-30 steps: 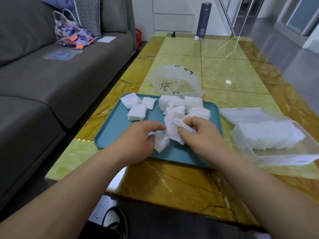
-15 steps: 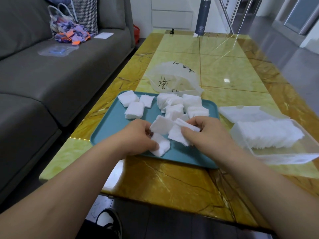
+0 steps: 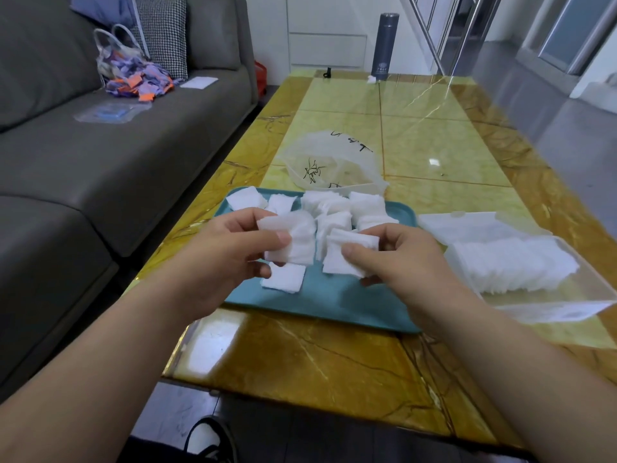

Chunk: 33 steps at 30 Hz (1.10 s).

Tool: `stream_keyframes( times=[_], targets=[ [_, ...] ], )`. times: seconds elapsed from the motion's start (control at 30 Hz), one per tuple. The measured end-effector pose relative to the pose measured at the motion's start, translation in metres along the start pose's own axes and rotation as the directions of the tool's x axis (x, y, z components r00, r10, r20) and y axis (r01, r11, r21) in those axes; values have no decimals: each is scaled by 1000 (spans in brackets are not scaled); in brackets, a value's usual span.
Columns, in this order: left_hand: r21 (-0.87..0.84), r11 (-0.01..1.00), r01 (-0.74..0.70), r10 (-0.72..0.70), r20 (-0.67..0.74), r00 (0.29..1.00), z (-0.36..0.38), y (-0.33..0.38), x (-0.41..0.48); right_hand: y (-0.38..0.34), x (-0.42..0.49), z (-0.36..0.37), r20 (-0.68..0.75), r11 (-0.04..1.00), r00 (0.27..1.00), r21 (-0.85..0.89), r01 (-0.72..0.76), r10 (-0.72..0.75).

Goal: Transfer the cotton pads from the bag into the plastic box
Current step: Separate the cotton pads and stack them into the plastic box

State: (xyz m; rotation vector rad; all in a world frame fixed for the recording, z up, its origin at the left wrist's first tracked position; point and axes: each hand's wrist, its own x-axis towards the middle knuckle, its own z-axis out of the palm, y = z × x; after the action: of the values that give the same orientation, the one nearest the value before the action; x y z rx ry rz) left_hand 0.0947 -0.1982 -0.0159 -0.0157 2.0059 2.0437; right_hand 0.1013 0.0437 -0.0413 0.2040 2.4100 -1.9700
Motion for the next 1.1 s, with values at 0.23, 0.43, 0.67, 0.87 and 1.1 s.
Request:
stream_keyframes(
  times=[0.23,0.43,0.67,0.87,1.1],
  targets=[
    [77,997,-8,2,71,997,17,-11,6,-6,-6,5,140,981,989,185,-66,41],
    [142,990,-3,-4,52,999,26,-16,9,-6,-7,10,183,972,981,210,-103,64],
    [99,995,-2,6,-36,999,36,-25,13,-5,-7,12,258,951,963,276,-144,71],
    [150,988,-23,38,-97,995,40,-27,12,-7,-6,15,284,904,953,371,-211,105],
    [609,793,1,155,-204,966,24,-33,23,13,-3,17,129,967,986,217,-134,108]
  ],
)
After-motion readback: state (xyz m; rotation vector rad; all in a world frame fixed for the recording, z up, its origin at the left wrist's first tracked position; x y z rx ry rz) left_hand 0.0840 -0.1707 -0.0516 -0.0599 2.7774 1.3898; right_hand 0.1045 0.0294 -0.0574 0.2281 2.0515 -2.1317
